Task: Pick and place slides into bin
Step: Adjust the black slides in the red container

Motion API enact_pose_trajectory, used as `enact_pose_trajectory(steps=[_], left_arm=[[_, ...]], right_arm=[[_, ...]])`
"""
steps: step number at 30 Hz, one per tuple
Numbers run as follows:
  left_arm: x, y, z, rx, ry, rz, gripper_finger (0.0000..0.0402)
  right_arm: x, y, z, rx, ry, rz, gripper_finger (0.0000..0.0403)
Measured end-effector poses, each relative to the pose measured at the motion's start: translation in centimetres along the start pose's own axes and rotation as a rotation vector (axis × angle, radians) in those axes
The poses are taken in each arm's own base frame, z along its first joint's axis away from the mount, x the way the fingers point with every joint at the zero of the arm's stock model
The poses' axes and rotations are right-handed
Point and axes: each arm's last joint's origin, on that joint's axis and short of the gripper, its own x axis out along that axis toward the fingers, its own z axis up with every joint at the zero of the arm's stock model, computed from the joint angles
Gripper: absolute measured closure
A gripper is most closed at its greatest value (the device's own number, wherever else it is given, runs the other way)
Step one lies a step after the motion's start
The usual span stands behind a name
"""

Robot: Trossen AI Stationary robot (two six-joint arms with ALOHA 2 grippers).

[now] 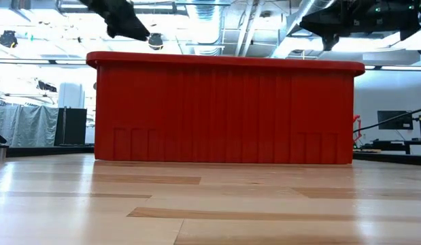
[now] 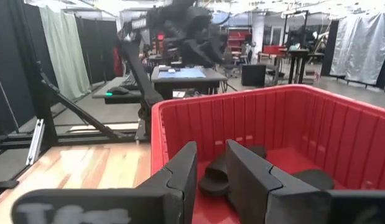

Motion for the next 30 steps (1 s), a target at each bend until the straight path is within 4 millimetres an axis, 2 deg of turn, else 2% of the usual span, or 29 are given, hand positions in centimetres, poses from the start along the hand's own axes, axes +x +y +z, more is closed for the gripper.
enact_pose_trajectory(steps=[4, 8, 15, 20, 25, 30], left_arm=[[2.5, 0.7, 2.1, 0.067, 0.123, 0.023, 0.0244], [4.5, 1.2, 3.8, 0.171, 0.171, 0.007, 0.0244], [7.9, 2.6, 5.5, 0.343, 0.257, 0.046, 0.0244], [10.6, 4.8, 5.1, 0.369, 0.313, 0.010, 0.0244], [13.5, 6.5, 3.9, 0.313, 0.391, -0.089, 0.0244], [15.7, 7.1, 3.3, 0.292, 0.467, -0.126, 0.0244]], right_arm=[[0.0, 0.0, -0.1, 0.007, 0.014, 0.000, 0.0326], [0.0, 0.0, -0.3, 0.012, 0.026, 0.001, 0.0326], [0.0, 0.0, -0.5, 0.022, 0.045, 0.002, 0.0326], [0.0, 0.0, -0.5, 0.023, 0.046, 0.002, 0.0326], [0.0, 0.0, -0.5, 0.025, 0.045, 0.002, 0.0326], [0.0, 0.0, -0.5, 0.052, 0.050, 0.002, 0.0326]])
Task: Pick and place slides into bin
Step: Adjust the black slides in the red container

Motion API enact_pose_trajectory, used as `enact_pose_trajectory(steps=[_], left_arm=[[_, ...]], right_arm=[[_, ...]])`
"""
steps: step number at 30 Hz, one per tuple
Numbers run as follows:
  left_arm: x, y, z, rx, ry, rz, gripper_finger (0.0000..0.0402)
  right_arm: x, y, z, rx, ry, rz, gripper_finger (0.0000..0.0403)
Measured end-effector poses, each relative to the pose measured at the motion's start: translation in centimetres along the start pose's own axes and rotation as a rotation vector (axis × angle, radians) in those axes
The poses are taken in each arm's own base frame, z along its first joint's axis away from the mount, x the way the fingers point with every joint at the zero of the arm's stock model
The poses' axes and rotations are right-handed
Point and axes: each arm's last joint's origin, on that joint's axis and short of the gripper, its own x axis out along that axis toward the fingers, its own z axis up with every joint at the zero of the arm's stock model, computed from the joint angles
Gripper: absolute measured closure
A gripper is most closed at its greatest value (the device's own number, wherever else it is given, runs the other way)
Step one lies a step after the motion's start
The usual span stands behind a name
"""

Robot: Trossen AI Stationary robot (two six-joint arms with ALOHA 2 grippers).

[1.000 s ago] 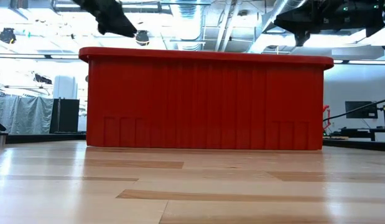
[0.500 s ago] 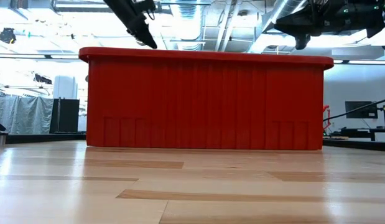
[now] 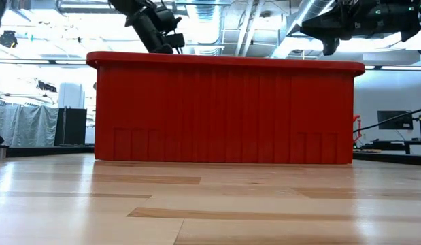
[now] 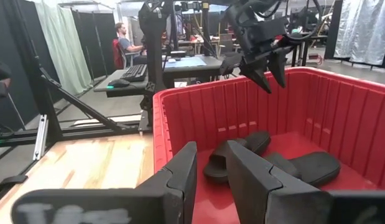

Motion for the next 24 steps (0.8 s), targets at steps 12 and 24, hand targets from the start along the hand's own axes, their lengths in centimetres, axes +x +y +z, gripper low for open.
enact_pose_trajectory(steps=[12, 24], left_arm=[[1.0, -0.6, 0.6, 0.011, 0.009, -0.041, 0.0244], [1.0, -1.2, 0.4, 0.026, 0.086, -0.021, 0.0244]], right_arm=[[0.0, 0.0, 0.0, 0.002, 0.004, 0.000, 0.0326], [0.0, 0.0, -0.5, 0.023, 0.046, 0.000, 0.0326]])
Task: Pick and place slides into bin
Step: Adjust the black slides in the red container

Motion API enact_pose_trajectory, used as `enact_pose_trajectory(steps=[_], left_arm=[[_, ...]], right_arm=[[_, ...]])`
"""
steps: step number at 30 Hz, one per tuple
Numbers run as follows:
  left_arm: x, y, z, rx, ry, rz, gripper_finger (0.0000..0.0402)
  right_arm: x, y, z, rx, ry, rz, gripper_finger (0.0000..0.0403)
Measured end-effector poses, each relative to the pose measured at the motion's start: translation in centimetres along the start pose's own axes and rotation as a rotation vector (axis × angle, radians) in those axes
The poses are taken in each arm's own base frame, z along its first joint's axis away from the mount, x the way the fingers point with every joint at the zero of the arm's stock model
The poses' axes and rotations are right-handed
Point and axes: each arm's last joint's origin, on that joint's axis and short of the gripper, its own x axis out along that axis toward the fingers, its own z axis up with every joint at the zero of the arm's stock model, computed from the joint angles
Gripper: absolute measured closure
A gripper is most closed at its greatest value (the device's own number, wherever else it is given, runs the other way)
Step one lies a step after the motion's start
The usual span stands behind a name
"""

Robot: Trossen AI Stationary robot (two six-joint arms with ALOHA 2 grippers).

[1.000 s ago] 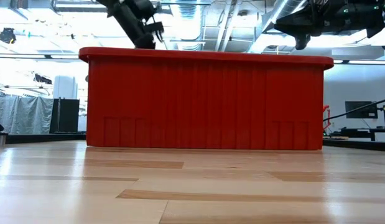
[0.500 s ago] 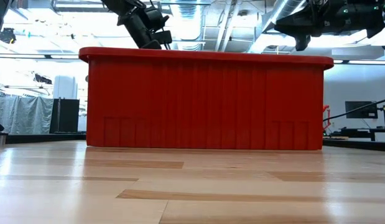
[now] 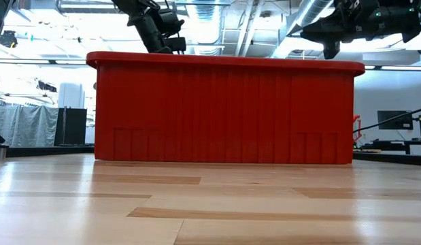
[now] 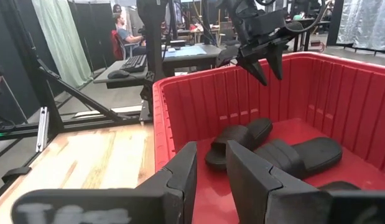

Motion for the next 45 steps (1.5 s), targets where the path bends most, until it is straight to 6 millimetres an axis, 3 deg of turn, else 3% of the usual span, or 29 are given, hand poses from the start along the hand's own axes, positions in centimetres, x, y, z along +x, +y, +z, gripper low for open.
enact_pose_trajectory(steps=[29, 38, 45], left_arm=[[0.1, -0.6, 0.1, -0.150, 0.048, 0.024, 0.0244], [-0.1, -1.1, -1.0, -0.152, 0.190, 0.027, 0.0244], [0.0, -1.6, -1.0, -0.142, 0.205, -0.005, 0.0244]], right_arm=[[0.0, 0.0, -0.2, 0.007, 0.019, 0.000, 0.0326], [0.0, 0.0, -0.4, 0.007, 0.037, 0.000, 0.0326], [0.0, 0.0, -0.7, 0.007, 0.068, 0.001, 0.0326]])
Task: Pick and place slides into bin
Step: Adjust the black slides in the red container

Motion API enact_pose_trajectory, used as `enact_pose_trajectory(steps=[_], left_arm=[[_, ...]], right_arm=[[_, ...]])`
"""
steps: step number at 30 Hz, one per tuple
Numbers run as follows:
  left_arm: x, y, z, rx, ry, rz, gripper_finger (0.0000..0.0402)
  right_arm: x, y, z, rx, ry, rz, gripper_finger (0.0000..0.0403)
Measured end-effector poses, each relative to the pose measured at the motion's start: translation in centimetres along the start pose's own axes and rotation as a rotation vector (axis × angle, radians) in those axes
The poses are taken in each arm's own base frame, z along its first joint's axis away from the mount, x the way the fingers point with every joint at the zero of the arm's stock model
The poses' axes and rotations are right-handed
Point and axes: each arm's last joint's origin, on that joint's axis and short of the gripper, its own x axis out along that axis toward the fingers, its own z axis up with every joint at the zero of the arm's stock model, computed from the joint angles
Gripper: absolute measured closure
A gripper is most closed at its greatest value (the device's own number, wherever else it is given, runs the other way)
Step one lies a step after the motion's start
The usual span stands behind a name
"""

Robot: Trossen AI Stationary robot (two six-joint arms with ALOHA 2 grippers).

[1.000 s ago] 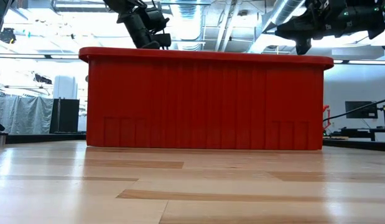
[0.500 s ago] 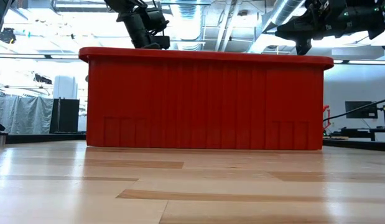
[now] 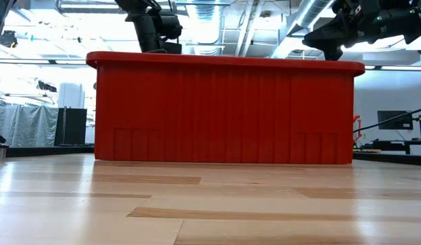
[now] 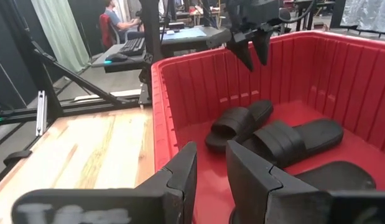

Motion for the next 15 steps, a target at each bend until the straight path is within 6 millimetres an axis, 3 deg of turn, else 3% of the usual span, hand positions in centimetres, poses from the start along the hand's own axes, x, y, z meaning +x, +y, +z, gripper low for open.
enact_pose_trajectory(steps=[9, 15], left_arm=[[4.0, -1.1, 1.1, 0.108, 0.105, 0.005, 0.0244], [5.0, -0.6, 1.2, 0.100, 0.114, 0.032, 0.0244]], right_arm=[[0.0, 0.0, 0.0, -0.001, 0.004, 0.000, 0.0326], [0.0, 0.0, -0.2, 0.001, 0.014, 0.001, 0.0326]])
